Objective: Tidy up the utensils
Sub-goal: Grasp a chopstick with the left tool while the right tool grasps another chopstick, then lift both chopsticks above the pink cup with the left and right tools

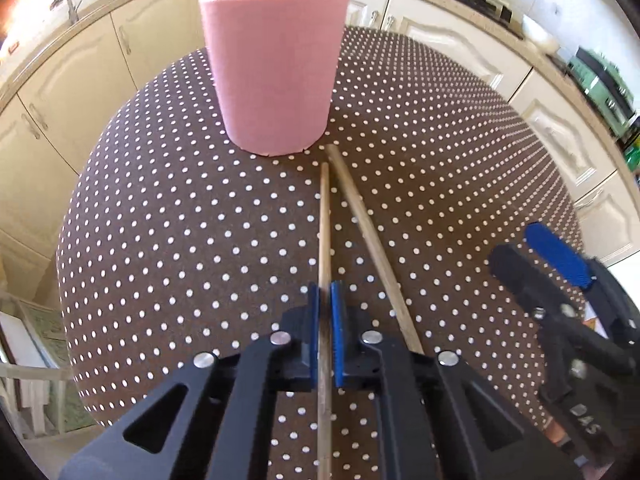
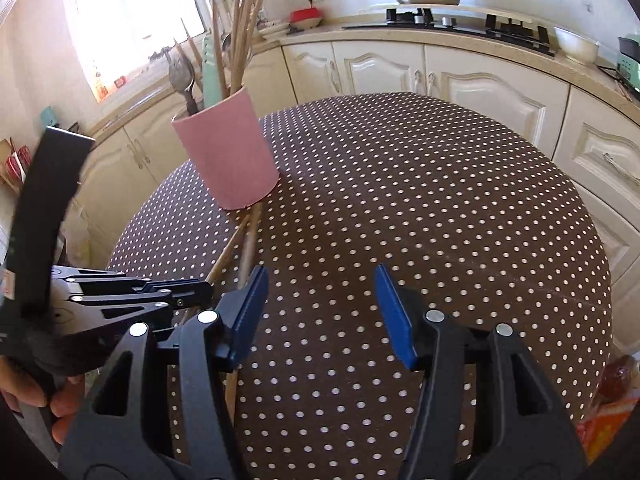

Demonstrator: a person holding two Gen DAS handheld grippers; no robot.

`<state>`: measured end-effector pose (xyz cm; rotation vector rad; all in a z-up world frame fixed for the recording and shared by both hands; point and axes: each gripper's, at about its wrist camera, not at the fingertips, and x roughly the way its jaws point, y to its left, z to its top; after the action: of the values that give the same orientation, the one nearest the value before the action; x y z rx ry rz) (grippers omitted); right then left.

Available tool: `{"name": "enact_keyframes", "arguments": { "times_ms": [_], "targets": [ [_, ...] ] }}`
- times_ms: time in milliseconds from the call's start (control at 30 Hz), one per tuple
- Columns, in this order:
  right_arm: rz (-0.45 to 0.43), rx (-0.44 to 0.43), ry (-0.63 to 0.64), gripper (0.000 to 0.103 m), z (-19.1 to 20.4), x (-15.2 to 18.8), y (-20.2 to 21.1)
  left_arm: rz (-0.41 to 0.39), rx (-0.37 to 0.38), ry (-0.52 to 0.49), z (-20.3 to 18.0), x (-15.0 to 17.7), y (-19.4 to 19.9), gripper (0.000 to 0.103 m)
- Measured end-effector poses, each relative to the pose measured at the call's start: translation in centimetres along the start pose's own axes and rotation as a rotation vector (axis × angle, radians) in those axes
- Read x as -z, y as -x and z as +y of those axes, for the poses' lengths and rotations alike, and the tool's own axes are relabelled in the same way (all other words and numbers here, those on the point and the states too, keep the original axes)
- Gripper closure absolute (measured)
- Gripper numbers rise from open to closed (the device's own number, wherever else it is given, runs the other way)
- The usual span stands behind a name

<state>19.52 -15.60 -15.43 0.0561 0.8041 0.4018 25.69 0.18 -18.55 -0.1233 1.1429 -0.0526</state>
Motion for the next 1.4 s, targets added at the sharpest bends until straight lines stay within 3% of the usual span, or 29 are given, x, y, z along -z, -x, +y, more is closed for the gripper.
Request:
{"name": "enact_keyframes", "arguments": {
  "times_ms": [133,533,667,733,800,900,1167,1400],
  "targets": [
    [0.048,0.002,0.031,0.048,1.4,-0.4,-0.8,-0.055,0.024,0.018,1.1,0.9,1.8,0.097],
    [0.209,0.015,0.174,0.048,6.3,-0.7,-4.8,-0.225,-0.033,0.067,5.5,2.8,6.9,0.097],
    [0.270,0.055,0.221,0.067,7.4,-0.7,-6.4,-0.249,-0.043,0.069,6.1,2.7,8.0,0.097],
    [0.273,0.060,0.223,0.070,7.5,-0.8,-6.6,-0.256,-0.046,0.071,6.1,2.6,8.2,0.097],
    [0.281,0.053,0.223,0.084,7.5,-1.0,-6.8,-0.257,-0.043,0.073,6.3,2.6,8.2,0.097],
    [0.286,0.044,0.207,0.094,7.3,-1.9,-7.5,-0.261,-0.041,0.075,6.1,2.3,7.8,0.097],
    [0.244,-0.020,0.141,0.097,4.8,-1.7,-6.3,-0.296,-0.033,0.077,6.0,2.3,8.3,0.097],
    [0.139,-0.125,0.066,0.097,2.8,-0.8,-3.1,-0.348,-0.017,0.076,5.6,2.5,9.8,0.097]
  ]
}}
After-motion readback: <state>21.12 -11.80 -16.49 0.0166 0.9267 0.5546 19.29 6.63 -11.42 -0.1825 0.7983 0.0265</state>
